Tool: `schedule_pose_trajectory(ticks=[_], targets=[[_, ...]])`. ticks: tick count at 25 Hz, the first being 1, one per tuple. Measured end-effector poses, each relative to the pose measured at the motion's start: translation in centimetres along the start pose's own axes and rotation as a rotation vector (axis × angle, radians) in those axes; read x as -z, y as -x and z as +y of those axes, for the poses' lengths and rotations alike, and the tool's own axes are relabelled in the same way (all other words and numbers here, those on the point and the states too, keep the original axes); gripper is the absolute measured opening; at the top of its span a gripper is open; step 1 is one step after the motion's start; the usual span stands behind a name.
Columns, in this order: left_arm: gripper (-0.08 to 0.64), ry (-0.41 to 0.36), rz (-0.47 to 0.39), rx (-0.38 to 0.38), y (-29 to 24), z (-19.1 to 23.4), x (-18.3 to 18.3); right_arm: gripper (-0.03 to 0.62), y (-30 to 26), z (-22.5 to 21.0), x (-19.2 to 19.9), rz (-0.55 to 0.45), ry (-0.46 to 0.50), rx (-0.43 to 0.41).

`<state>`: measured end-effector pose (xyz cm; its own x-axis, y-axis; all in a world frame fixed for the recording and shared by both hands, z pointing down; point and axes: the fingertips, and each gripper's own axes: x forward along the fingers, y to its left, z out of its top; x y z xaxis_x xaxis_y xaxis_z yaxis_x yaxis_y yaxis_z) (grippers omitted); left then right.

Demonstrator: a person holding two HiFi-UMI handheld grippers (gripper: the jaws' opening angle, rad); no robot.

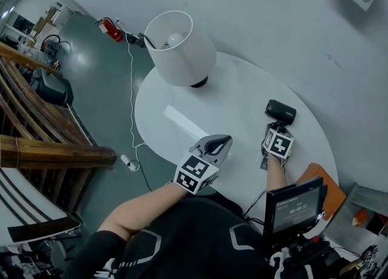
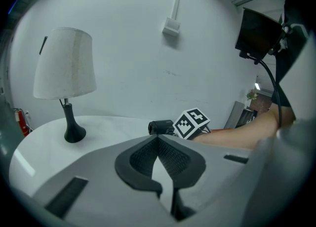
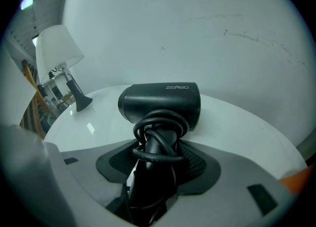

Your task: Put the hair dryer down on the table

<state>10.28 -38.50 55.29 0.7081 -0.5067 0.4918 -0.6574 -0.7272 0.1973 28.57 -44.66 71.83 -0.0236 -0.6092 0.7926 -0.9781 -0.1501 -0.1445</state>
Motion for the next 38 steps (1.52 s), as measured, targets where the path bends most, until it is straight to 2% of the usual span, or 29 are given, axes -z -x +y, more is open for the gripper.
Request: schedule_pose_trajectory(ticks=[12,20,23,29,38], targets=[[0.006,-0.003,-0.007,0.003,1.0,-0.3,0.0,0.249,-0.2,0.3,0.1,0.031,0.034,0.014],[0.006,-0.009,-0.017,-0.009,1.9,-0.4,0.0,0.253,-0.2,1.3,0.8,0.070,0.054,-0.014],[0.006,-0.006,-0.016,-0.012,2.2,-0.5,0.1,0.261,-0.2,0.7,0.4,0.055,0.094,0.025],[0.006,-0.002,-0.017,-0.010,2.5,-0.8,0.3,0.267,-0.3,0.4,0.0,0.047,0.111,0.046],[0.006,-0.010,-0.014,-0.004,2.5,-1.2,0.4,0.290,-0.8,0.5,1.1,0.059,0.123,0.037]])
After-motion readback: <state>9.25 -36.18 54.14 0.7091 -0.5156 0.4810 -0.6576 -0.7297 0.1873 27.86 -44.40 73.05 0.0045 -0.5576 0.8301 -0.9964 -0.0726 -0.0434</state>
